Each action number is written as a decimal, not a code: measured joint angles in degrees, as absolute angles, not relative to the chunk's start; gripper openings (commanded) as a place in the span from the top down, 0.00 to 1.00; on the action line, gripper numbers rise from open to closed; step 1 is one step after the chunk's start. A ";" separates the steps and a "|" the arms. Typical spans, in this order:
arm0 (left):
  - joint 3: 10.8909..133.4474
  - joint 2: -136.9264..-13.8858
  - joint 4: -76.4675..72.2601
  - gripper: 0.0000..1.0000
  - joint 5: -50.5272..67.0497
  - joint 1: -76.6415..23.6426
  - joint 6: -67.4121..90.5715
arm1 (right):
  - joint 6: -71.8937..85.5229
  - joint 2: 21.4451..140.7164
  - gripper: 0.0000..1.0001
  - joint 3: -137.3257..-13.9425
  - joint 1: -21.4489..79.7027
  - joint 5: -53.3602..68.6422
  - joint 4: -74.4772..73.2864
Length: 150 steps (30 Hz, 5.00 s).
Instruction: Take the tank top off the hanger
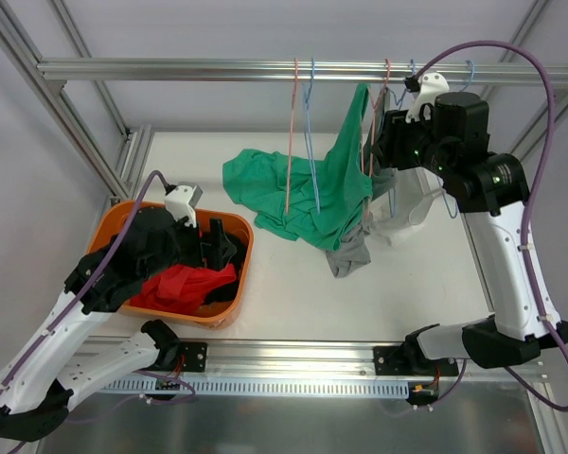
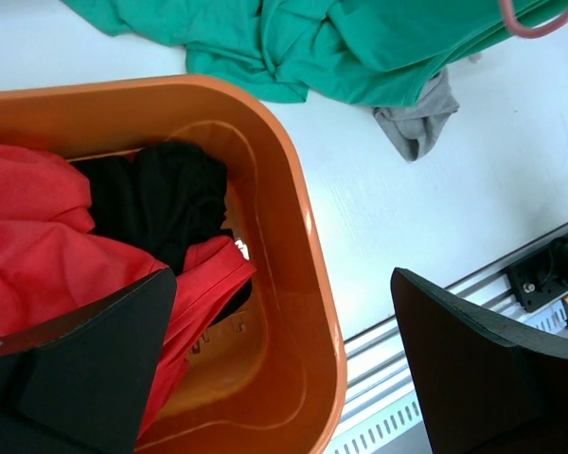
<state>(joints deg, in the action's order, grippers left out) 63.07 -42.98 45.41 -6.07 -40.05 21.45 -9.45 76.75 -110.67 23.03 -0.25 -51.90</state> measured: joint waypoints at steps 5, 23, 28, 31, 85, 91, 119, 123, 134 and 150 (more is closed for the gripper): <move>63.07 -41.58 43.83 0.01 -4.45 -40.05 21.45 | -9.02 81.32 0.58 -111.00 23.31 -2.81 -49.95; 63.07 -40.47 43.11 0.01 -3.44 -40.05 21.43 | -3.99 85.17 1.00 -109.54 24.12 -7.31 -45.32; 63.07 -40.16 43.11 0.01 -3.38 -40.05 21.43 | -2.31 83.40 1.00 -109.60 24.12 -7.09 -44.56; 63.07 -39.77 43.09 0.01 -3.11 -40.05 21.43 | -1.67 82.26 1.00 -110.02 24.12 -6.61 -44.21; 103.88 -90.26 11.90 1.00 8.14 -62.67 4.58 | -2.79 33.74 1.00 -104.73 24.69 15.57 -79.64; 99.61 -87.20 11.90 1.00 -6.37 -62.70 6.09 | -4.43 32.47 1.00 -96.66 24.69 16.82 -79.33; 63.90 -77.10 3.05 1.00 32.23 -70.91 12.97 | 4.99 13.61 1.00 -51.51 24.73 15.92 -5.37; 59.18 -76.79 3.57 0.67 18.68 -70.76 15.94 | 3.75 19.70 1.00 -65.14 24.62 15.14 -16.03; 56.99 -62.50 6.37 0.01 10.68 -70.46 17.93 | 3.09 31.92 1.00 -82.26 24.45 14.28 -48.25; 56.07 -46.57 10.41 0.01 17.39 -70.46 13.02 | 1.23 74.13 1.00 -109.51 29.74 0.45 -50.02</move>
<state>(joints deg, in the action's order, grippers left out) 56.07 -46.57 10.41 17.39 -70.46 13.02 1.23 74.13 -109.51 29.74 0.45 -50.02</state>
